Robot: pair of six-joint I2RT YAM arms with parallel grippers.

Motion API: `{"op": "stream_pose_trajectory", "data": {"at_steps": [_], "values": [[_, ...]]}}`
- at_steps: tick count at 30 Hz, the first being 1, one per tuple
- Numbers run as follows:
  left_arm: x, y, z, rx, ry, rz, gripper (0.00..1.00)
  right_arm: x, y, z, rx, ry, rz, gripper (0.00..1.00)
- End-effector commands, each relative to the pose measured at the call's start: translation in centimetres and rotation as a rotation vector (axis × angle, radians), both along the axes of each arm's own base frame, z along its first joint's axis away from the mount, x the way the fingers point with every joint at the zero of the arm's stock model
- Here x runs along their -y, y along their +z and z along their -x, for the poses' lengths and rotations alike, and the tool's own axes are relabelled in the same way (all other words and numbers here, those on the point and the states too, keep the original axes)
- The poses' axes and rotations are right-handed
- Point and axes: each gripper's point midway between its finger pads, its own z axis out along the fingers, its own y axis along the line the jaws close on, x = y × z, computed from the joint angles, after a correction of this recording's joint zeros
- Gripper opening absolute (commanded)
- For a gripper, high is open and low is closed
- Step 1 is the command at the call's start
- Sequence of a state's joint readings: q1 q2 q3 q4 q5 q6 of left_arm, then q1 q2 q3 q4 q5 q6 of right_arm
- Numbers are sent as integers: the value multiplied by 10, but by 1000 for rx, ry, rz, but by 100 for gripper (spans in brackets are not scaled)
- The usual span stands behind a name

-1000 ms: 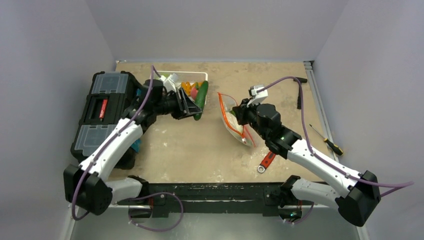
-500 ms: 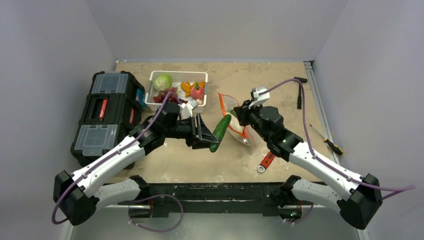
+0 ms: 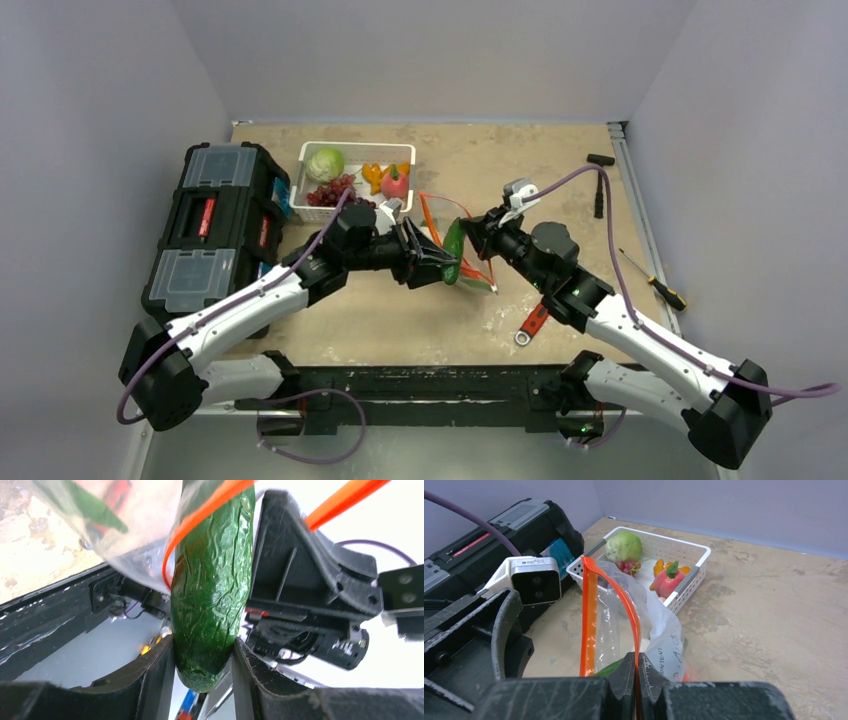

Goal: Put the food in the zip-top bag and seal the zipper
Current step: Place the fake vegetable in the zipper food storage bag.

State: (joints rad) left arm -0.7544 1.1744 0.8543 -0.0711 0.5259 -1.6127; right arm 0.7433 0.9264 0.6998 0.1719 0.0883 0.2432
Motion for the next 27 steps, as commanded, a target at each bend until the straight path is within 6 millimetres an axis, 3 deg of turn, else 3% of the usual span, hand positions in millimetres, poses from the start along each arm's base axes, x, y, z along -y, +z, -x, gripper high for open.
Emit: {"op": "stream_pose_trajectory", "data": {"at_steps": [1,14,16,18,20,24,27], "values": [[2,13,-21,-96,196,38,0,-6,18,7,66,42,-37,0],[20,4,-59,-155,442,-58,0,-8,17,9,61,43,-34,0],[24,1,-61,-155,441,-66,15,-8,17,9,61,43,-36,0],[27,3,-60,-134,426,-63,41,-7,18,9,60,36,-37,0],[26,5,-56,-101,401,-72,56,-5,17,7,55,23,-33,0],[16,13,-40,5,332,-133,74,-5,17,7,53,21,-39,0],[10,17,-28,75,268,-145,77,-6,17,8,53,26,-46,0]]}}
